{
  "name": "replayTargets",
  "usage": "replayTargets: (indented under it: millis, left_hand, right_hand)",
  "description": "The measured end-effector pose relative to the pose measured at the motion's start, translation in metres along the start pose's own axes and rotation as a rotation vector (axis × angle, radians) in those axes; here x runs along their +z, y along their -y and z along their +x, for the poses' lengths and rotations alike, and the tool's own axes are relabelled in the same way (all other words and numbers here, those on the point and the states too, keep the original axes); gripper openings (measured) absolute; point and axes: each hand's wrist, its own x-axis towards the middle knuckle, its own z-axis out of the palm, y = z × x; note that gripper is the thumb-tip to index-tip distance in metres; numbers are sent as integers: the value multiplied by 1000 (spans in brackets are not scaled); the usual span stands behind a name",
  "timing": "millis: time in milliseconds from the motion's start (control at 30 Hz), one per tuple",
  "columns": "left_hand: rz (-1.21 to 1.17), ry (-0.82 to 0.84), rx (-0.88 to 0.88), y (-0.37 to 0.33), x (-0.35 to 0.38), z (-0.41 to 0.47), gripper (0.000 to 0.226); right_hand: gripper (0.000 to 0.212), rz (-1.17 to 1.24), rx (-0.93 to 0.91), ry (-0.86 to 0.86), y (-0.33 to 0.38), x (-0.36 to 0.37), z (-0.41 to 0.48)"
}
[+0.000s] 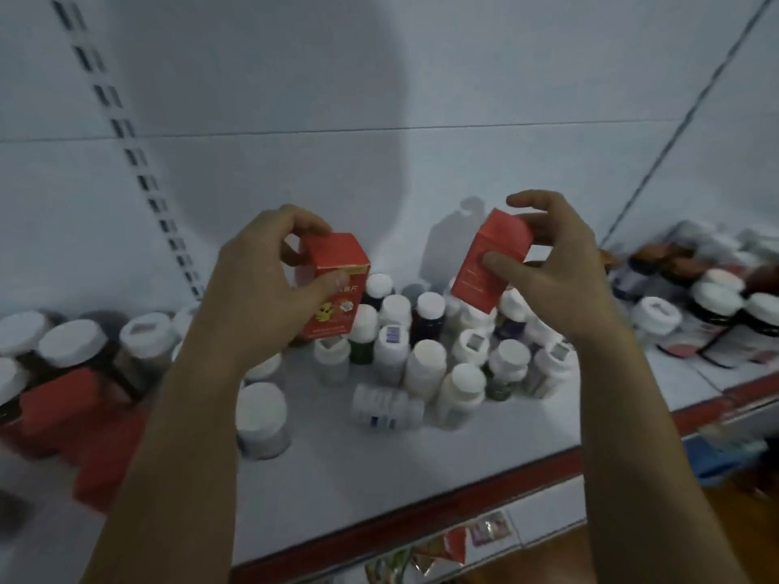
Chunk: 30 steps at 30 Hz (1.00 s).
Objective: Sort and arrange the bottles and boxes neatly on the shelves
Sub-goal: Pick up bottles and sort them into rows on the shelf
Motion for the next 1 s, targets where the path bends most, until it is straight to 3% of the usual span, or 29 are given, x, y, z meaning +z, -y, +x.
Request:
replayTargets:
  millis: [200, 433, 600, 667, 767, 900, 1000]
  left_hand:
    - [-100, 110, 18, -65, 114, 58, 38]
    - [-44, 141, 84, -129, 226, 129, 39]
    - [201, 329, 43, -152, 290, 162, 41]
    - [297, 324, 42, -159, 310, 165, 38]
    - [279, 269, 58, -167, 330, 163, 16]
    - [261, 281, 35, -163, 343, 156, 17]
    - [266, 353, 26, -156, 344, 156, 15]
  right_hand:
    - [55, -50, 69, -75, -73, -87, 24]
    - [55, -140, 83, -120, -139, -176, 70]
    - [42, -345, 202, 103, -180, -194, 98]
    - [36, -399, 230, 195, -194, -188, 103]
    - [36, -384, 234, 200, -207, -185, 106]
    - [34, -421, 188, 144, -221, -189, 110]
    - [26, -479, 195, 245, -227, -190, 109]
